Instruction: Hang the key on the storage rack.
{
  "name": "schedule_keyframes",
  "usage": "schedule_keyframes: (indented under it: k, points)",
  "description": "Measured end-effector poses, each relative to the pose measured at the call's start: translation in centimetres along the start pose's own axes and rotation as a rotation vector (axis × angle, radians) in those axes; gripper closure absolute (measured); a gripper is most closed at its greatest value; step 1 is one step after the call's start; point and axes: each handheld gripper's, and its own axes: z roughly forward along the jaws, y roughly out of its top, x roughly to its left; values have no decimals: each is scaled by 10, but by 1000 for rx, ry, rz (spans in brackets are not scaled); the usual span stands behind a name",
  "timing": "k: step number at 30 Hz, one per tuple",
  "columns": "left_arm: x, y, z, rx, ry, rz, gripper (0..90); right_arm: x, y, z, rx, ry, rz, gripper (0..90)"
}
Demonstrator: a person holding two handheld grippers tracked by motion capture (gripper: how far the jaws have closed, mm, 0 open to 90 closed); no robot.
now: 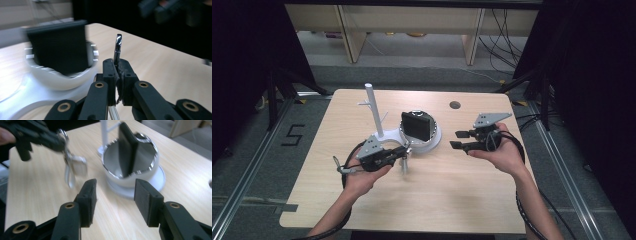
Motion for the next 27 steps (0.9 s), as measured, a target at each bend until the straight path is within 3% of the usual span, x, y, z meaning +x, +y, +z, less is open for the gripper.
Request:
schedule_keyframes:
  k: [1, 2, 3, 5, 6, 7, 8, 10, 11, 12, 15, 19, 20, 21, 22, 24, 25, 27]
  points:
    - [6, 0, -8, -16, 59, -8, 850, -1, -14, 1, -3, -16, 44, 538]
    - [6, 0, -8, -16, 59, -8, 850, -1, -14, 1, -3, -16, 44, 538]
    - [11, -1, -17, -31, 125, -18, 850, -2, -25, 1, -20, -51, 89, 538]
    - [17, -1, -26, -47, 190, -22, 850, -2, -35, 1, -36, -68, 145, 538]
    - [17, -1, -26, -47, 190, -22, 850, -2, -35, 1, -36, -68, 145, 538]
    - [23, -1, -34, -56, 261, -14, 850, -3, -43, 1, -54, -100, 175, 538]
    - [23, -1, -34, -56, 261, -14, 850, -3, -43, 1, -54, -100, 175, 538]
    - [32, 0, -45, -54, 352, -13, 850, -1, -54, 5, -46, -128, 215, 538]
    - [34, 0, -48, -56, 375, -17, 850, -1, -57, 6, -41, -147, 207, 538]
    - [37, 0, -50, -57, 391, -29, 850, 1, -59, 8, -50, -129, 217, 538]
    - [40, 0, -52, -56, 418, -55, 850, 4, -63, 11, -56, -133, 230, 538]
    - [52, 6, -55, -64, 494, -80, 850, 9, -71, 14, -56, -134, 242, 538]
    - [55, 7, -55, -72, 507, -88, 850, 8, -72, 14, -56, -144, 224, 538]
    - [55, 7, -55, -72, 507, -88, 850, 10, -73, 13, -54, -149, 254, 538]
    - [60, 10, -54, -69, 532, -93, 850, 9, -74, 13, -65, -137, 245, 538]
    - [66, 13, -52, -69, 549, -102, 853, 8, -74, 13, -59, -133, 240, 536]
    - [69, 14, -51, -70, 556, -104, 853, 10, -74, 12, -54, -127, 268, 535]
    - [71, 16, -50, -71, 564, -108, 854, 9, -75, 11, -53, -127, 270, 535]
